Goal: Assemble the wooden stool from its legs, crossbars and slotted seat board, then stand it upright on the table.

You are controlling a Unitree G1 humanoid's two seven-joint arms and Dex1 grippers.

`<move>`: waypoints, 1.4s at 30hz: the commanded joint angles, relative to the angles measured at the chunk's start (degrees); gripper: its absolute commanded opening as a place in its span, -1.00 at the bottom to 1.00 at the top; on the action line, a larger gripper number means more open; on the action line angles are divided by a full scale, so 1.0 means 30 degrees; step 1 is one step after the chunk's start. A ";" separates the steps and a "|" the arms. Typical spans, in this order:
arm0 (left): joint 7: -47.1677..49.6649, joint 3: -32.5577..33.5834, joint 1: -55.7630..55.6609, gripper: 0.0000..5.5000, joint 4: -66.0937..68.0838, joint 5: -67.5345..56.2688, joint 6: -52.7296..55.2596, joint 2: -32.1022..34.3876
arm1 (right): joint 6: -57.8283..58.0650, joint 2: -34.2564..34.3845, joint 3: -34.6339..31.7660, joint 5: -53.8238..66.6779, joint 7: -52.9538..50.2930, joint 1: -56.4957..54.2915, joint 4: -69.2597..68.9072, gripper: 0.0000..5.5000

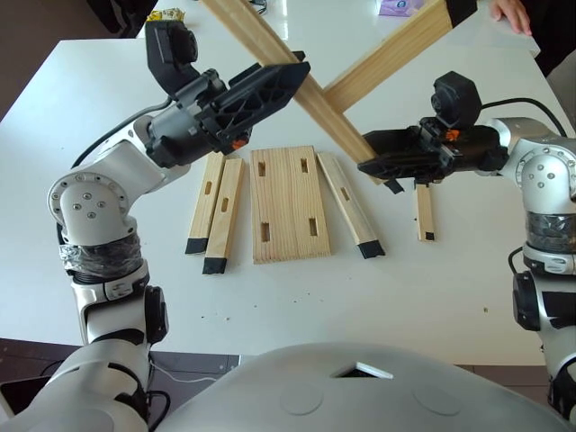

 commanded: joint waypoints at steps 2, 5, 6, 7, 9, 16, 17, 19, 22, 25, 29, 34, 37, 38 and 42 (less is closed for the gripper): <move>-0.0589 -0.0181 0.0434 0.34 -0.0991 -0.0284 0.0243 0.0365 | -0.0209 -0.0683 0.0258 -0.0146 0.0664 -0.0229 0.0063 -0.25; -0.0532 -0.0200 0.0807 0.17 -0.1321 -0.0275 -0.0017 0.0260 | -0.0297 -0.0930 0.0540 -0.0286 0.1031 -0.0025 -0.0143 -0.25; -0.0497 -0.0208 0.0887 0.12 -0.1381 -0.0247 -0.0111 0.0208 | -0.0315 -0.0920 0.0560 -0.0321 0.1030 -0.0014 -0.0108 -0.25; -0.0487 -0.0250 0.0975 0.05 -0.1448 -0.0188 -0.0196 0.0151 | -0.0386 -0.0953 0.0596 -0.0388 0.1086 0.0032 -0.0101 -0.25; -0.0476 -0.0332 0.1221 -0.03 -0.1631 -0.0069 -0.0316 0.0089 | -0.0538 -0.1133 0.0758 -0.0491 0.1322 0.0269 -0.0394 -0.25; -0.0493 -0.0524 0.1900 -0.17 -0.2067 0.0013 -0.0495 0.0076 | -0.0858 -0.1491 0.1019 -0.0644 0.1571 0.0666 -0.0855 -0.25; -0.0437 -0.0551 0.2038 -0.17 -0.2098 0.0051 -0.0506 0.0073 | -0.0928 -0.1494 0.0996 -0.0644 0.1503 0.0741 -0.0902 -0.25; -0.0353 -0.0566 0.2262 -0.17 -0.2140 0.0220 -0.0580 0.0071 | -0.1205 -0.1455 0.0935 -0.0729 0.1279 0.0889 -0.1018 -0.25; -0.0120 -0.0581 0.2559 -0.17 -0.2281 0.0346 -0.0779 -0.0048 | -0.1983 -0.1356 0.1015 -0.1183 0.1003 0.1415 -0.1313 -0.25; 0.0051 -0.0691 0.2703 -0.20 -0.2399 0.0555 -0.0950 -0.0213 | -0.2331 -0.1177 0.1032 -0.1359 0.0727 0.1540 -0.1219 -0.02; 0.0088 -0.0652 0.2733 -0.23 -0.2301 0.1057 -0.1253 -0.0235 | -0.2617 -0.1245 0.1334 -0.1884 0.0551 0.1530 -0.0755 0.19; -0.0103 -0.0552 0.2746 -0.25 -0.1991 0.2163 -0.1819 -0.0208 | -0.2690 -0.1402 0.1279 -0.2125 0.0532 0.1821 -0.0391 0.42; -0.0322 -0.0271 0.2830 -0.25 -0.1757 0.2713 -0.2118 -0.0003 | -0.2849 -0.1471 0.1059 -0.2288 0.0446 0.2037 -0.0040 0.60; -0.0436 -0.0173 0.2824 -0.25 -0.1671 0.2922 -0.2198 0.0087 | -0.2940 -0.1524 0.1031 -0.2372 0.0458 0.2098 0.0095 0.66; -0.2340 0.0046 0.3042 -0.25 -0.1559 0.5333 -0.2900 0.1827 | -0.4206 -0.1760 0.0581 -0.3353 -0.0006 0.2254 0.1187 0.87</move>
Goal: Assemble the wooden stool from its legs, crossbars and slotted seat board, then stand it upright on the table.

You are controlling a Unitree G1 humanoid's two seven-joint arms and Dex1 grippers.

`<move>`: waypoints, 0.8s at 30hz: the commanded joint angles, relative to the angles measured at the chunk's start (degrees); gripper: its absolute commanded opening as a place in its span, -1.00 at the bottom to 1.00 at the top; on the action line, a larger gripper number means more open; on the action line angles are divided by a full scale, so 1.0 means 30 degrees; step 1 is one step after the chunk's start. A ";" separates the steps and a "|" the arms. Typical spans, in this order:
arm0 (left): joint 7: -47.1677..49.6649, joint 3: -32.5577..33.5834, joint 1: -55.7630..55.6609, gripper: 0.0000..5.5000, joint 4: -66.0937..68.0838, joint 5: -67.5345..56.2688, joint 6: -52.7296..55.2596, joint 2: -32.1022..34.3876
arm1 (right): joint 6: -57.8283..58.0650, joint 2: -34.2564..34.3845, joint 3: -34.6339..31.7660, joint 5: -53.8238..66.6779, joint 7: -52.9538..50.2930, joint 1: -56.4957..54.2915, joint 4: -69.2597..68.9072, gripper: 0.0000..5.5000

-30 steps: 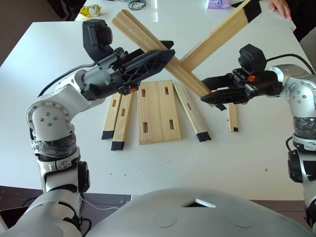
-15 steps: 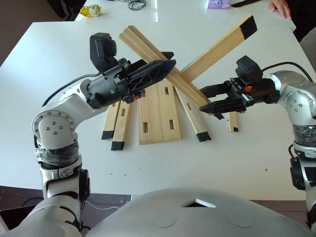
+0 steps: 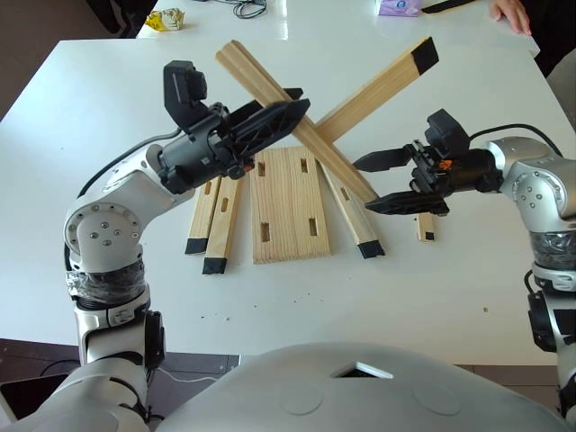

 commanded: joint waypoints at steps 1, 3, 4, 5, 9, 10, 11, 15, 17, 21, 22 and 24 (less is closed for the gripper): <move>-0.2831 0.0079 0.0448 -0.25 -0.0001 0.3508 -0.1302 0.2762 | -0.1670 -0.0460 -0.0813 -0.1355 -0.0751 0.0106 0.1335 0.93; -0.4982 0.0073 0.0789 -0.25 0.0294 0.5958 -0.2606 0.4719 | -0.2361 -0.0339 -0.1439 -0.1700 -0.1449 -0.0014 0.2178 0.94; -0.5691 0.0519 0.0832 -0.25 0.0593 0.6418 -0.2909 0.5362 | -0.2518 -0.0095 -0.1775 -0.1649 -0.1847 -0.0130 0.2451 0.94; -0.6263 0.0905 0.0753 -0.25 0.0879 0.6558 -0.3059 0.5769 | -0.2670 0.0169 -0.2027 -0.1609 -0.2242 -0.0158 0.2514 0.94; -0.7657 0.1312 0.1359 -0.25 0.0530 0.6645 -0.3158 0.6374 | -0.3587 0.1201 -0.2616 -0.1767 -0.3850 0.0346 0.2273 0.94; -0.8042 0.1225 0.1945 -0.25 0.0178 0.6986 -0.3307 0.6580 | -0.3537 0.1495 -0.2779 -0.1756 -0.4493 0.0512 0.2142 0.94; -0.8493 0.1172 0.2452 -0.25 -0.0068 0.7298 -0.3461 0.6811 | -0.3308 0.1791 -0.3090 -0.1564 -0.5184 0.0715 0.1945 0.94; -0.9764 0.1050 0.2883 -0.25 0.0624 0.8800 -0.4427 0.7397 | -0.3179 0.2713 -0.4442 -0.1336 -0.7812 0.1615 0.1257 0.94; -1.0320 0.0904 0.2643 -0.25 0.1160 0.9504 -0.5034 0.7558 | -0.3490 0.3062 -0.5183 -0.1425 -0.8932 0.1757 0.1328 0.94; -1.1294 0.0685 0.1870 -0.25 0.1724 0.9970 -0.5683 0.7645 | -0.4041 0.3150 -0.6267 -0.1746 -1.0311 0.1193 0.2313 0.94; -1.1551 0.0623 0.1835 -0.25 0.1702 0.9958 -0.5739 0.7683 | -0.4212 0.3117 -0.6332 -0.1948 -1.0548 0.0963 0.2650 0.94; -1.1924 0.0556 0.1919 -0.25 0.1529 0.9877 -0.5661 0.7752 | -0.4504 0.3024 -0.6383 -0.2233 -1.0760 0.0584 0.3179 0.94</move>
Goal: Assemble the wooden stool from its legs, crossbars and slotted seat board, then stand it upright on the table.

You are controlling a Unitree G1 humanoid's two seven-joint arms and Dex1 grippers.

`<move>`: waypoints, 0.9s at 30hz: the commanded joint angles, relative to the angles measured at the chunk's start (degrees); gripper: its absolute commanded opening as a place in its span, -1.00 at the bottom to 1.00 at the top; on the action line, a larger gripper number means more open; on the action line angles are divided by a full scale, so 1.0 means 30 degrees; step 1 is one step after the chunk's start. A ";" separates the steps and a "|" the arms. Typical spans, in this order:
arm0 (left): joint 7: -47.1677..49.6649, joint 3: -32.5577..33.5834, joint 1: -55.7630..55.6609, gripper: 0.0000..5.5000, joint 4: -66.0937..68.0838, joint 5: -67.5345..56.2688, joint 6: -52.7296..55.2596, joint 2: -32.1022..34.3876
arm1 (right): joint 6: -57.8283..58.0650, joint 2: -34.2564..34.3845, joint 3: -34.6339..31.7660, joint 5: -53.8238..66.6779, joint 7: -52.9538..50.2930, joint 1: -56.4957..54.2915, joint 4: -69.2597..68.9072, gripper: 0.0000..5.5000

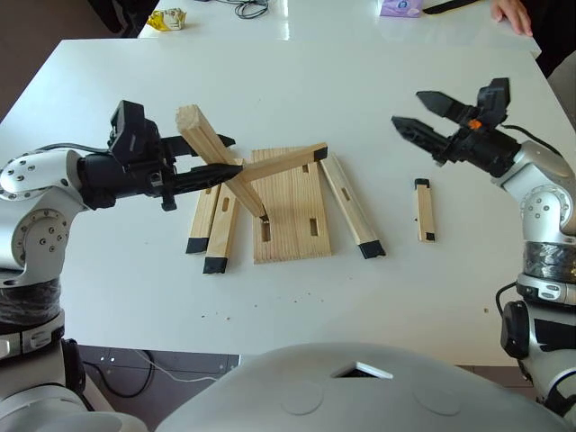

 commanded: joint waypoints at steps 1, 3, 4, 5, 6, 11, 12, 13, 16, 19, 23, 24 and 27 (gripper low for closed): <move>-0.0934 -0.0184 -0.0222 -0.25 -0.0307 0.0028 -0.0168 0.0512 | -0.0633 -0.0250 -0.0284 -0.0517 -0.0565 -0.1020 0.1077 0.94; -0.1291 -0.0163 -0.0056 -0.25 -0.0499 -0.0061 -0.0112 0.0636 | -0.0703 -0.0355 -0.0358 -0.0499 -0.0569 -0.1116 0.1201 0.94; -0.1386 -0.0148 -0.0042 -0.25 -0.0558 -0.0109 -0.0072 0.0664 | -0.0713 -0.0404 -0.0395 -0.0466 -0.0558 -0.1067 0.1161 0.94; -0.1536 -0.0104 -0.0037 -0.25 -0.0608 -0.0197 -0.0013 0.0731 | -0.0700 -0.0455 -0.0446 -0.0440 -0.0573 -0.0991 0.1101 0.94; -0.1653 -0.0073 -0.0008 -0.25 -0.0680 -0.0254 0.0020 0.0809 | -0.0708 -0.0500 -0.0488 -0.0438 -0.0574 -0.0908 0.1072 0.94; -0.2038 0.0038 0.0354 -0.25 -0.0724 -0.0185 0.0040 0.1013 | -0.0727 -0.0528 -0.0568 -0.0405 -0.0588 -0.0524 0.0960 0.94; -0.2089 -0.0010 0.0422 -0.25 -0.0686 -0.0129 0.0025 0.0988 | -0.0693 -0.0480 -0.0551 -0.0398 -0.0631 -0.0472 0.0881 0.94; -0.2136 -0.0082 0.0516 -0.25 -0.0718 -0.0085 0.0005 0.0957 | -0.0681 -0.0456 -0.0526 -0.0404 -0.0627 -0.0460 0.0863 0.94; -0.2248 -0.0289 0.0947 -0.25 -0.0803 0.0271 -0.0261 0.0878 | -0.0642 -0.0519 -0.0444 -0.0430 -0.0490 -0.0672 0.1124 0.94; -0.2111 -0.0246 0.1406 -0.25 -0.0770 0.0500 -0.0477 0.0634 | -0.0610 -0.0559 -0.0377 -0.0473 -0.0436 -0.1120 0.1527 0.94; -0.1973 -0.0472 0.1775 -0.25 -0.0847 0.0957 -0.1069 0.0513 | -0.0562 -0.0523 -0.0232 -0.0467 -0.0348 -0.1369 0.1720 0.94; -0.1859 -0.0467 0.1812 -0.25 -0.0855 0.0970 -0.1158 0.0470 | -0.0554 -0.0514 -0.0163 -0.0484 -0.0306 -0.1426 0.1780 0.94; -0.1687 -0.0531 0.1923 -0.25 -0.0873 0.1018 -0.1408 0.0328 | -0.0518 -0.0555 -0.0004 -0.0501 -0.0190 -0.1538 0.1892 0.94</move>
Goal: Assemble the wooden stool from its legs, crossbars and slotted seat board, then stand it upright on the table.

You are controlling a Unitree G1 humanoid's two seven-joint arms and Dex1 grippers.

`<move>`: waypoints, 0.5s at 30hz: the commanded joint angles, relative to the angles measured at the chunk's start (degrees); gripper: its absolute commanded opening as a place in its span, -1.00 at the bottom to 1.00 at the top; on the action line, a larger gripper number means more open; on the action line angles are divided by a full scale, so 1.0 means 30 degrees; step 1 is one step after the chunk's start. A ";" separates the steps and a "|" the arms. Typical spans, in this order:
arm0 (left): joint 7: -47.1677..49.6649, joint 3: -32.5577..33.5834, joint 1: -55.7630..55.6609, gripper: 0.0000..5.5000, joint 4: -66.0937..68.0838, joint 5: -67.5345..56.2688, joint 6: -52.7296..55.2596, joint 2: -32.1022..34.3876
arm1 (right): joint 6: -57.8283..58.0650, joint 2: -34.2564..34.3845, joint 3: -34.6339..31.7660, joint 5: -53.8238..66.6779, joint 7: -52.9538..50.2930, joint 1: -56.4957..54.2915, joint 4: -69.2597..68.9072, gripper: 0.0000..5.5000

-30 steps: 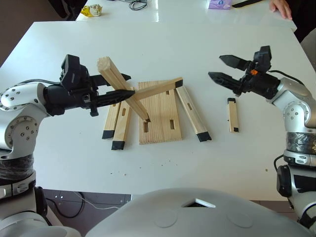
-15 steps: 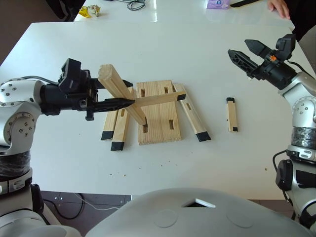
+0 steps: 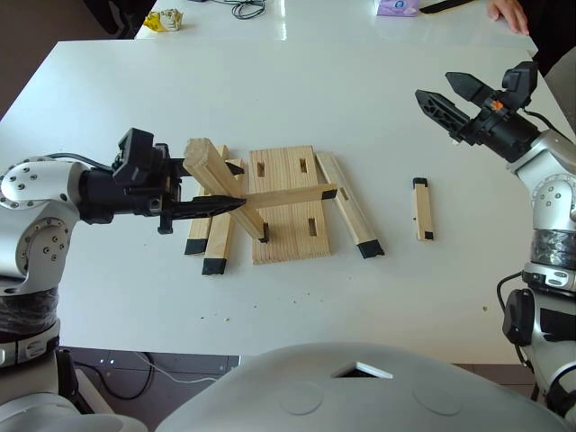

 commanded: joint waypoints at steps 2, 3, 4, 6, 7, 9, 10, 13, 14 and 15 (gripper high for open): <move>0.0510 -0.0477 0.0493 -0.25 0.0094 0.0873 -0.0446 -0.0280 | 0.0141 -0.0147 0.0285 -0.0157 0.0205 -0.0551 0.0330 0.94; 0.0579 -0.0569 0.0544 -0.25 0.0173 0.0975 -0.0591 -0.0375 | 0.0178 -0.0118 0.0370 -0.0159 0.0228 -0.0572 0.0317 0.94; 0.0608 -0.0667 0.0528 -0.25 0.0321 0.1064 -0.0730 -0.0452 | 0.0274 -0.0082 0.0439 -0.0138 0.0199 -0.0532 0.0236 0.94; 0.0763 -0.0804 0.0290 -0.25 0.0749 0.1066 -0.0858 -0.0650 | 0.0569 0.0031 0.0563 -0.0086 0.0053 -0.0464 0.0203 0.94; 0.0837 -0.0831 0.0093 -0.25 0.1005 0.0995 -0.0861 -0.0731 | 0.0750 0.0109 0.0632 -0.0015 0.0014 -0.0385 0.0133 0.94; 0.0946 -0.0856 -0.0259 -0.25 0.1455 0.0916 -0.0890 -0.0824 | 0.0895 0.0176 0.0848 0.0015 0.0119 -0.0221 -0.0071 0.94; 0.0953 -0.0865 -0.0531 -0.25 0.1763 0.0828 -0.0850 -0.0882 | 0.1039 0.0213 0.0879 0.0076 0.0093 -0.0110 -0.0235 0.94; 0.0833 -0.0936 -0.0920 -0.25 0.2263 0.0818 -0.0907 -0.0847 | 0.1164 0.0223 0.0928 0.0115 0.0140 -0.0014 -0.0320 0.94; 0.0686 -0.1056 -0.0827 -0.25 0.2415 0.1038 -0.1109 -0.0784 | 0.1148 0.0239 0.0933 0.0075 0.0147 -0.0101 -0.0208 0.94; 0.0556 -0.1171 -0.0757 -0.25 0.2591 0.1216 -0.1274 -0.0756 | 0.1148 0.0250 0.0923 0.0057 0.0142 -0.0155 -0.0157 0.94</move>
